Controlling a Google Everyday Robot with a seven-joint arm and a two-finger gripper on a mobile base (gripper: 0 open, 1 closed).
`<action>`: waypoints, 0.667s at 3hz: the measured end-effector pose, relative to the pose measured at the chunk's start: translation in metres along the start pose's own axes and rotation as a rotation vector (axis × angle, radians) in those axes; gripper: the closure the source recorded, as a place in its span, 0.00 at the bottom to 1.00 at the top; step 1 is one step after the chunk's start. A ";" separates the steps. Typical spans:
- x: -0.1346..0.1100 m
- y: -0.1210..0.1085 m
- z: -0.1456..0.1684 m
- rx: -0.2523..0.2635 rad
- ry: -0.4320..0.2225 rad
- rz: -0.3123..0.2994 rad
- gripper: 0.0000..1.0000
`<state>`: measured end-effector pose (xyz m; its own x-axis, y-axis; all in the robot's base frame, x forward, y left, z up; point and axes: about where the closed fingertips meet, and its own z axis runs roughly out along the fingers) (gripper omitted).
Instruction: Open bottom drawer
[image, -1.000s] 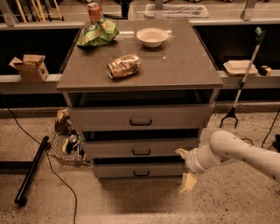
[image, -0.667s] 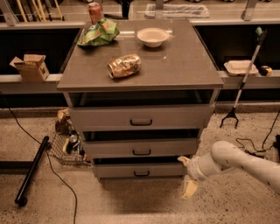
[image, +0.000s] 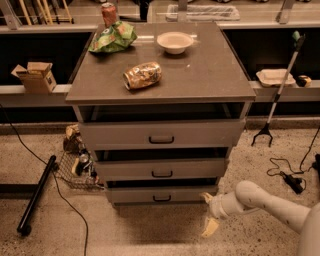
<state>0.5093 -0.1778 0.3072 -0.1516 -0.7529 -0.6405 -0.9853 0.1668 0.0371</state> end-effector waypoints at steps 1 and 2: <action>0.024 -0.008 0.053 -0.005 -0.047 0.031 0.00; 0.024 -0.008 0.053 -0.005 -0.047 0.031 0.00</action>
Offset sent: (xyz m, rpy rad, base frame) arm 0.0069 0.0118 -0.0391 0.0371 0.0080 -0.0102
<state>0.5173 -0.1635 0.2508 -0.1778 -0.7166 -0.6745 -0.9807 0.1857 0.0612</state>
